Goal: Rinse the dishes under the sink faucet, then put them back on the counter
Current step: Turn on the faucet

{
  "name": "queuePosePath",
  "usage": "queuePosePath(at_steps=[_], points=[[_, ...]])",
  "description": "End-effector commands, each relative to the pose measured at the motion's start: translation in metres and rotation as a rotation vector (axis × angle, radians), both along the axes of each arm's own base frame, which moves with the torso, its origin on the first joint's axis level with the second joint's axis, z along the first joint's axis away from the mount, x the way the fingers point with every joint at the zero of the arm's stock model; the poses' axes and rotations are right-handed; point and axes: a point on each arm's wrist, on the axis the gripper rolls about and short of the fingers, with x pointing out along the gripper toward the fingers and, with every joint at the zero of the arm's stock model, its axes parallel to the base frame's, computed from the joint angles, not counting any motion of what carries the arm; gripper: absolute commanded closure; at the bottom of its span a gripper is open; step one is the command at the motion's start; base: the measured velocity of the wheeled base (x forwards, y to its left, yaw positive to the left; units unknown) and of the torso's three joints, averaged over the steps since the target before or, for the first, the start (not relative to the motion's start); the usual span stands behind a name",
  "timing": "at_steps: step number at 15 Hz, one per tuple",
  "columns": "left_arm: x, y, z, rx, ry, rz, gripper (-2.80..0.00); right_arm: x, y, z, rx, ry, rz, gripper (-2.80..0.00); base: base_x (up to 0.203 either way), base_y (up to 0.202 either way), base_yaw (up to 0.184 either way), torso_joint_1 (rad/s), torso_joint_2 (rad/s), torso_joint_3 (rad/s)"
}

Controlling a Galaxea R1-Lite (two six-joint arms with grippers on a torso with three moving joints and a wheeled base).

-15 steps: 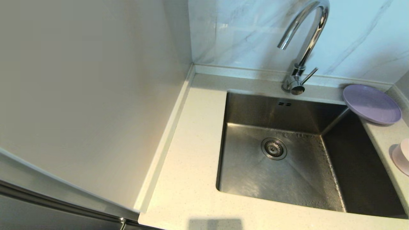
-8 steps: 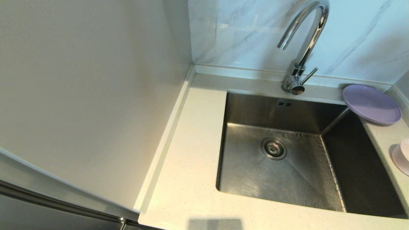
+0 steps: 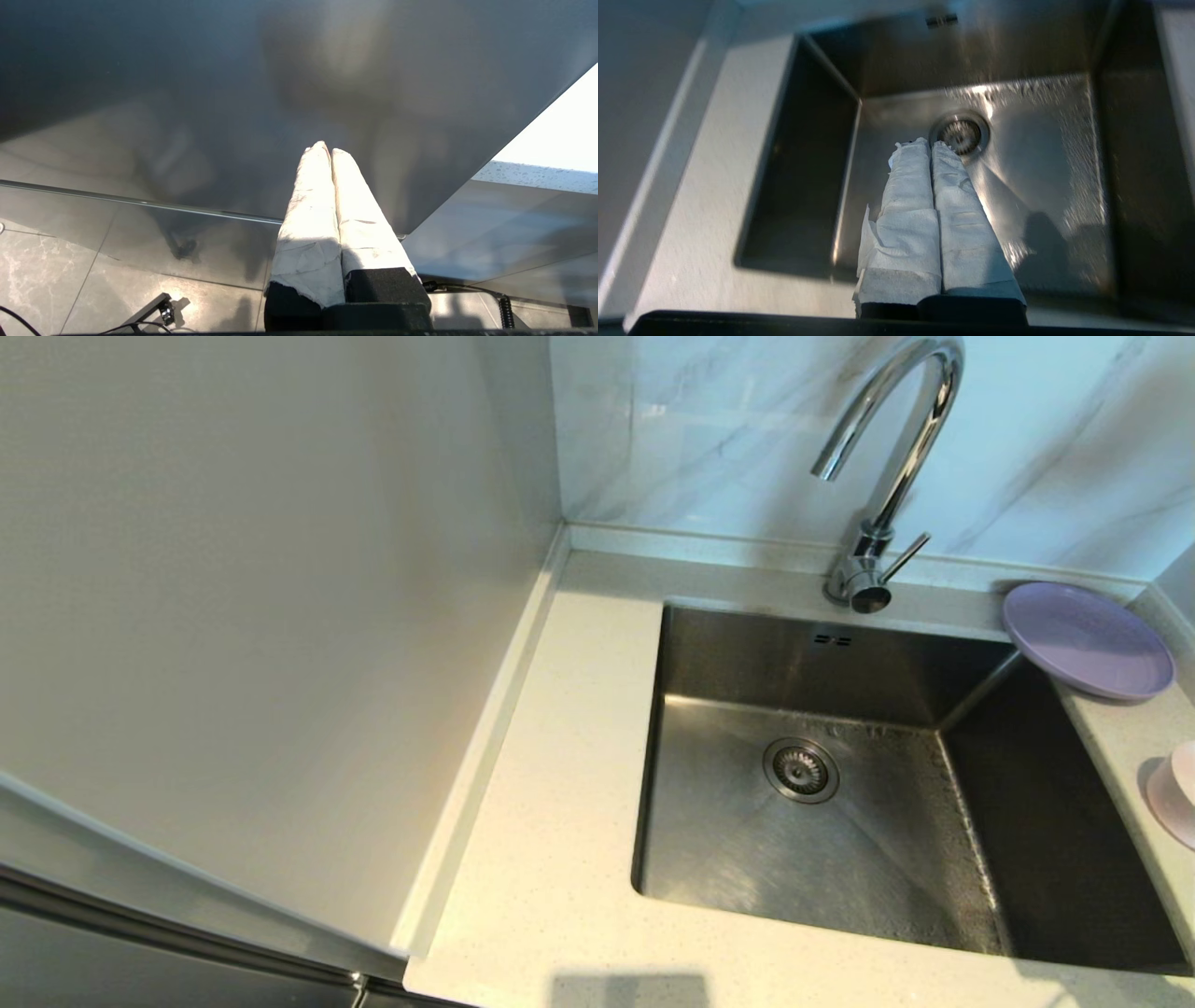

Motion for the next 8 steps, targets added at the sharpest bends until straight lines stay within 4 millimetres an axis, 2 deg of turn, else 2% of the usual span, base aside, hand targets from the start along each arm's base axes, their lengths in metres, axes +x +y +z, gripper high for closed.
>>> queuePosePath(at_steps=[1,4,8], points=[[0.0,0.0,0.0,0.0,0.0,0.0,0.0,0.055,-0.001,0.016,0.051,-0.022,0.009,0.0,0.0,0.0,0.0,0.0,0.0,0.0],[0.0,0.0,0.0,0.0,0.0,0.0,0.0,0.09,-0.018,0.045,0.182,-0.103,0.007,0.0,0.0,0.0,0.0,0.0,0.0,0.0],[0.0,0.0,0.0,0.0,0.0,0.0,0.0,0.114,-0.05,0.066,0.472,-0.094,0.085,0.0,0.0,0.0,0.0,0.0,0.0,0.0]])
